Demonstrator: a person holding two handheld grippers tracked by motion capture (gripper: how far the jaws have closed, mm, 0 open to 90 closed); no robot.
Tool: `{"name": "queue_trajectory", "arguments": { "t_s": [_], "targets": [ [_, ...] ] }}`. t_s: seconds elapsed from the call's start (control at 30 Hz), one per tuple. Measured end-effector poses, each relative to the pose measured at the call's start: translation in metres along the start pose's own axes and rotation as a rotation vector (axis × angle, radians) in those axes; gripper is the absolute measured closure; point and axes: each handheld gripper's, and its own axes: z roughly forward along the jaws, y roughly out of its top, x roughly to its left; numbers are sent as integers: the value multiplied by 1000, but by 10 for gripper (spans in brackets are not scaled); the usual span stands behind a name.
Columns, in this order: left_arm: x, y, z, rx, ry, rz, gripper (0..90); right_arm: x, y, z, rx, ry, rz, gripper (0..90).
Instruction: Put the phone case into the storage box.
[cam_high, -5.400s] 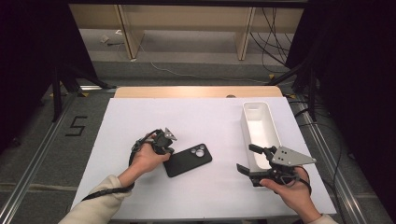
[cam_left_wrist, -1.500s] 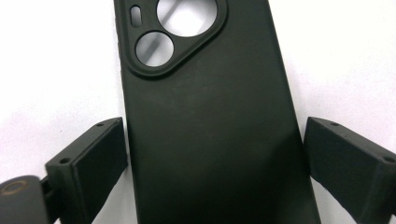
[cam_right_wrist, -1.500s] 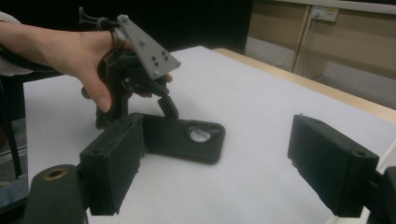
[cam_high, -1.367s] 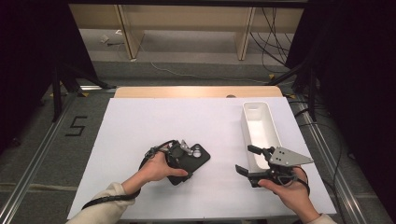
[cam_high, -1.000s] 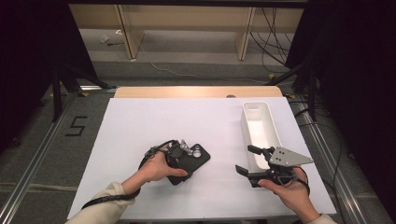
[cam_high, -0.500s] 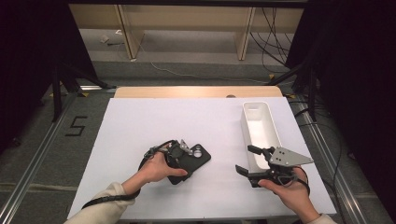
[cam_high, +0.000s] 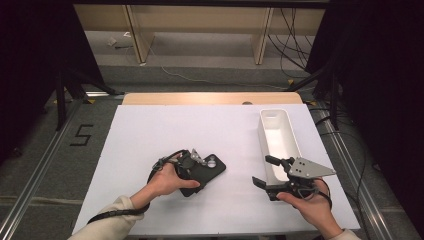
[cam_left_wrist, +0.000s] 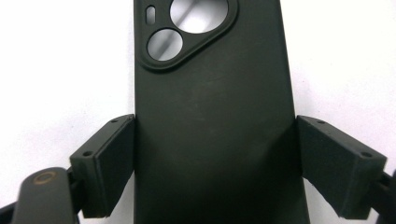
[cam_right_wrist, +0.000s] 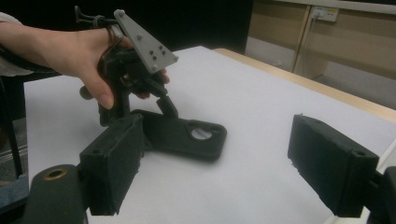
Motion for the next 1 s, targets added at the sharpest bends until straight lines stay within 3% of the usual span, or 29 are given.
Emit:
{"name": "queue_trajectory", "arguments": {
  "t_s": [0.7,1.0],
  "targets": [
    [-2,1,-6,-35,8,-10,168,0,0,0,1,0,0,195],
    [0,2,-10,-69,4,-34,173,0,0,0,0,-1,-1,195]
  ]
}}
